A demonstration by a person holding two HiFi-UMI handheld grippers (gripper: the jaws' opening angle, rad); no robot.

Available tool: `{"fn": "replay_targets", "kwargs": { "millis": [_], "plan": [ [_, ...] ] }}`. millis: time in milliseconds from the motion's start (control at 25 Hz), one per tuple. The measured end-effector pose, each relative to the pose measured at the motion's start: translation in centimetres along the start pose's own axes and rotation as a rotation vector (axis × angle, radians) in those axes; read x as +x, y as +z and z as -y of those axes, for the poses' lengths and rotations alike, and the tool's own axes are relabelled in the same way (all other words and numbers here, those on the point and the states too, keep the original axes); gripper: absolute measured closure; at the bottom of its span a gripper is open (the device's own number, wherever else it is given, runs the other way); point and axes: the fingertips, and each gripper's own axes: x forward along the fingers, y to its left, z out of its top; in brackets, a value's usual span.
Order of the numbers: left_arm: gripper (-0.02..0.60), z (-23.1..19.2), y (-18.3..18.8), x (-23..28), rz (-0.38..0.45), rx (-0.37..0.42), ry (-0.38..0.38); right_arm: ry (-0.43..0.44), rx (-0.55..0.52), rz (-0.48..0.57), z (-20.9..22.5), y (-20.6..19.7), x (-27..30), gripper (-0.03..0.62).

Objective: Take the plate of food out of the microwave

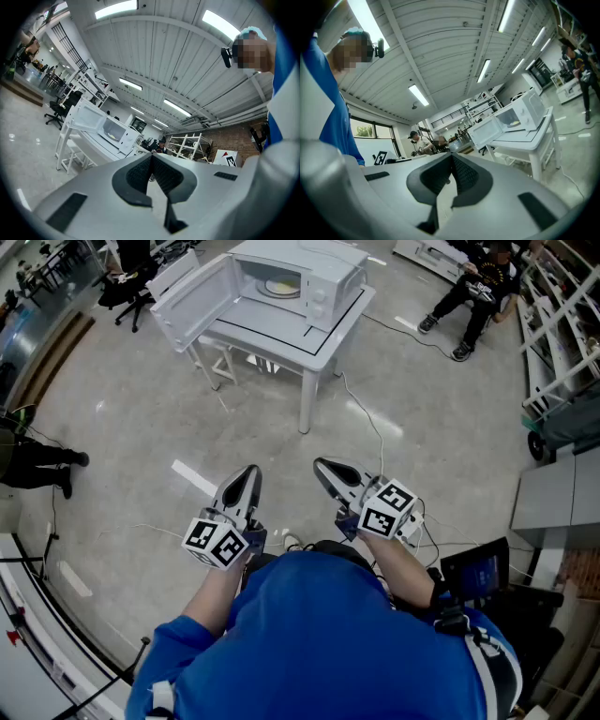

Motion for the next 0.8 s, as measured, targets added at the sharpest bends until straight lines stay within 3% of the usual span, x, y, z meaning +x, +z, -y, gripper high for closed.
{"fn": "replay_targets", "kwargs": {
  "millis": [480, 800],
  "plan": [
    [0.572, -5.8, 1.4, 1.8, 0.019, -0.036, 0.052, 0.019, 0.015, -0.051, 2.8, 0.2, 6.2, 0.603],
    [0.572, -10.1, 3.1, 7.2, 0.029, -0.024, 0.097, 0.058, -0.003, -0.089, 7.5, 3.3, 11.3, 0.603]
  ]
}}
